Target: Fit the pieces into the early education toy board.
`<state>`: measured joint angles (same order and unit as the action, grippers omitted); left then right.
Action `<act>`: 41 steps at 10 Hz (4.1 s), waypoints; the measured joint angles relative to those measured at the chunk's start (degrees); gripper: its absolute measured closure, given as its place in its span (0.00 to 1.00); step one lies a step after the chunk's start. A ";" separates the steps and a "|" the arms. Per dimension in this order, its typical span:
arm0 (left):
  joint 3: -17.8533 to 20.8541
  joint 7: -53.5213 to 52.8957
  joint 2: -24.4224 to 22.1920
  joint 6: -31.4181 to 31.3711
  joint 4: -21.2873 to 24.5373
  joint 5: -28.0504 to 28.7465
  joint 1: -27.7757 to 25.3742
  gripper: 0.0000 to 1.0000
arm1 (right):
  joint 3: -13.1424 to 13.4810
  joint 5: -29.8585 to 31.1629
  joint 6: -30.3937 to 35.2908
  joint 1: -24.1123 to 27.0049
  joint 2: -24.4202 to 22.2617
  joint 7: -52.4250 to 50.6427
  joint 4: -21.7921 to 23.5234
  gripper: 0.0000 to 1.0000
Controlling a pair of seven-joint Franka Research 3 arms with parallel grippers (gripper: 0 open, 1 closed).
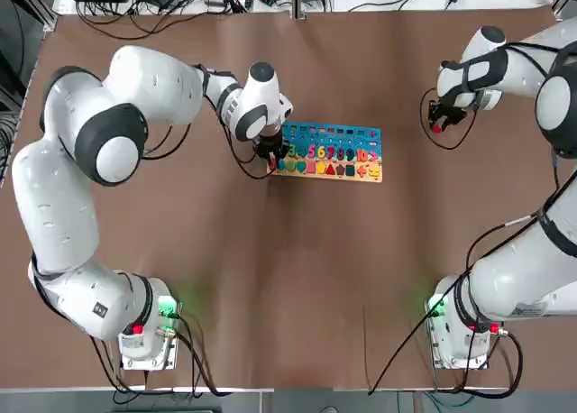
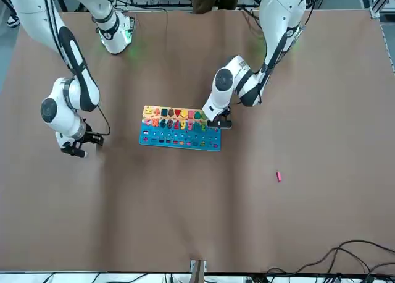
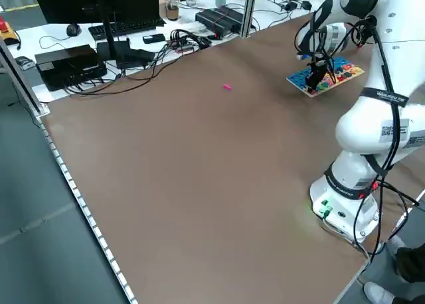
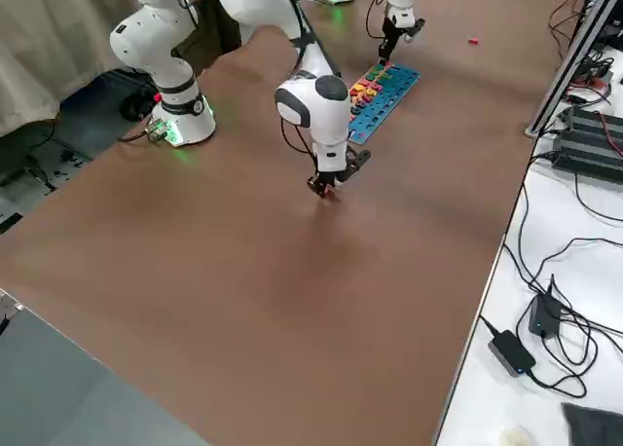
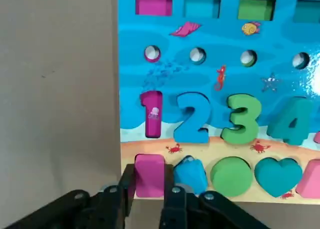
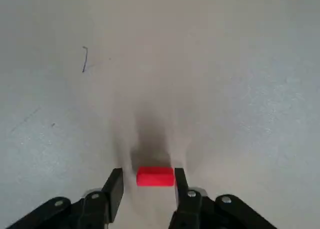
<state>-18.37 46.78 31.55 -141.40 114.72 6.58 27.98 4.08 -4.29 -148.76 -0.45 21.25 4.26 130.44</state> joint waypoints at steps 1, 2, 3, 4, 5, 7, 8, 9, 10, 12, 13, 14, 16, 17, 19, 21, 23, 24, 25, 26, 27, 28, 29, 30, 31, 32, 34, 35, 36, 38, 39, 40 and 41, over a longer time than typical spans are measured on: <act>0.01 0.00 0.03 0.00 -0.08 0.00 0.00 0.74 | 0.00 0.00 0.00 0.00 0.00 0.00 0.10 0.50; 0.01 0.00 0.04 0.00 -0.12 0.00 0.00 0.74 | 0.00 0.00 -0.03 0.00 0.00 0.00 0.30 0.50; 0.01 0.00 0.04 0.00 -0.13 0.00 0.00 0.73 | 0.00 0.00 -0.07 0.00 0.00 0.00 0.54 0.50; 0.01 0.00 0.04 0.00 -0.21 0.00 0.00 0.70 | 0.01 0.00 -0.10 0.00 0.00 0.01 0.69 0.50; 0.01 0.00 0.04 -0.01 -0.33 0.00 0.00 0.69 | 0.01 0.00 -0.11 0.00 0.00 0.01 0.71 0.52; 0.01 0.00 0.04 -0.02 -0.47 0.00 0.00 0.66 | 0.01 0.00 -0.11 0.00 0.00 0.03 0.76 0.52; 0.01 0.00 0.04 -0.02 -0.51 0.00 0.00 0.66 | 0.01 0.00 -0.11 0.00 0.00 0.04 0.84 0.52; 0.01 0.00 0.04 -0.02 -0.55 0.00 0.00 0.66 | 0.01 0.00 -0.12 0.00 0.00 0.05 0.88 0.52; 0.01 0.00 0.04 -0.02 -0.57 0.00 0.00 0.66 | 0.03 0.00 -0.25 0.00 0.00 0.06 0.92 0.52; 0.02 0.00 0.17 0.01 -0.57 0.00 0.00 0.66 | 0.03 0.00 -0.60 0.00 0.00 0.10 0.96 0.52; 0.04 0.00 0.29 0.02 -0.57 0.00 -0.01 0.66 | 0.03 0.00 -0.66 0.00 0.00 0.11 0.98 0.52; 0.07 0.00 0.30 0.03 -0.57 0.00 -0.05 0.66 | 0.04 0.00 -0.71 0.00 0.00 0.13 1.01 0.52; 0.10 0.00 0.29 0.26 -0.57 0.00 -0.10 0.66 | 0.09 0.00 -0.76 0.02 0.00 0.17 1.12 0.53; 0.10 -0.01 0.30 0.54 -0.56 0.03 -0.13 0.66 | 0.13 0.00 -0.78 0.02 0.00 0.18 1.16 0.53; 0.10 -0.01 0.32 1.25 -0.56 0.06 -0.12 0.66 | 0.15 0.00 -0.78 0.02 0.00 0.22 1.19 0.54; 0.10 -0.02 0.32 1.30 -0.56 0.06 -0.12 0.66 | 0.17 0.00 -0.78 0.03 0.00 0.24 1.21 0.56; 0.10 -0.02 0.32 1.30 -0.60 0.07 -0.12 0.66 | 0.17 0.00 -0.78 0.03 0.00 0.57 1.23 0.58; 0.10 -0.02 0.30 1.30 -0.71 0.07 -0.12 0.66 | 0.17 0.00 -0.78 0.03 0.00 0.64 1.23 0.59; 0.10 -0.02 0.23 1.30 -0.91 0.07 -0.12 0.66 | 0.17 0.00 -0.79 0.03 0.00 0.68 1.24 0.59; 0.09 -0.02 0.01 1.30 -1.13 0.07 -0.12 0.66 | 0.17 0.00 -0.79 0.03 0.00 0.70 1.24 0.59; 0.07 -0.02 -0.23 1.30 -1.39 0.07 -0.12 0.65 | 0.17 0.00 -0.81 0.03 0.00 0.72 1.24 0.60; 0.03 -0.02 -0.65 1.30 -1.51 0.07 -0.11 0.64 | 0.17 0.00 -0.84 0.03 0.00 0.74 1.24 0.63; 0.03 -0.02 -1.30 1.30 -1.58 0.08 -0.13 0.64 | 0.17 0.00 -0.84 0.03 -0.01 0.76 1.24 0.64; 0.06 -0.02 -2.08 1.30 -1.63 0.08 -0.20 0.64 | 0.18 0.00 -0.85 0.03 -0.04 0.76 1.24 0.65; 0.13 -0.02 -2.94 1.30 -1.73 0.08 -0.66 0.64 | 0.17 0.00 -0.85 0.03 -0.04 0.76 1.24 0.65; 0.22 -0.02 -3.78 1.31 -1.97 0.08 -1.99 0.64 | 0.17 0.00 -0.85 0.03 -0.04 0.76 1.24 0.65; 0.42 -1.78 -5.29 1.31 -2.88 0.14 -7.39 0.62 | 0.11 0.00 -0.30 0.02 -0.10 0.76 1.23 0.65; 0.53 -4.08 -5.95 1.32 -3.16 0.15 -11.13 0.60 | -0.01 0.00 1.12 -0.15 -0.37 0.75 1.23 0.65; 0.59 -7.05 -6.32 1.40 -3.28 0.15 -15.17 0.59 | -0.19 0.00 2.57 -0.66 -1.01 0.75 1.22 0.65; 0.73 -13.80 -6.25 1.56 -3.31 0.15 -22.99 0.59 | -0.62 0.00 5.66 -2.78 -3.42 2.33 1.17 0.65; 0.84 -16.19 -5.87 1.56 -3.56 0.15 -26.20 0.59 | -0.76 0.00 7.04 -4.86 -4.98 4.15 1.17 0.65; 1.05 -17.51 -5.03 1.56 -4.09 0.46 -28.56 0.59 | -0.89 0.00 8.16 -7.33 -6.38 6.49 1.18 0.65; 1.36 -18.72 -3.96 1.56 -4.58 1.53 -30.72 0.59 | -1.02 0.00 8.63 -10.00 -7.30 9.24 1.23 0.65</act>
<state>-17.02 28.06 27.58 -139.84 110.14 8.11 -2.74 3.07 -4.29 -140.13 -10.45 13.95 13.51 131.67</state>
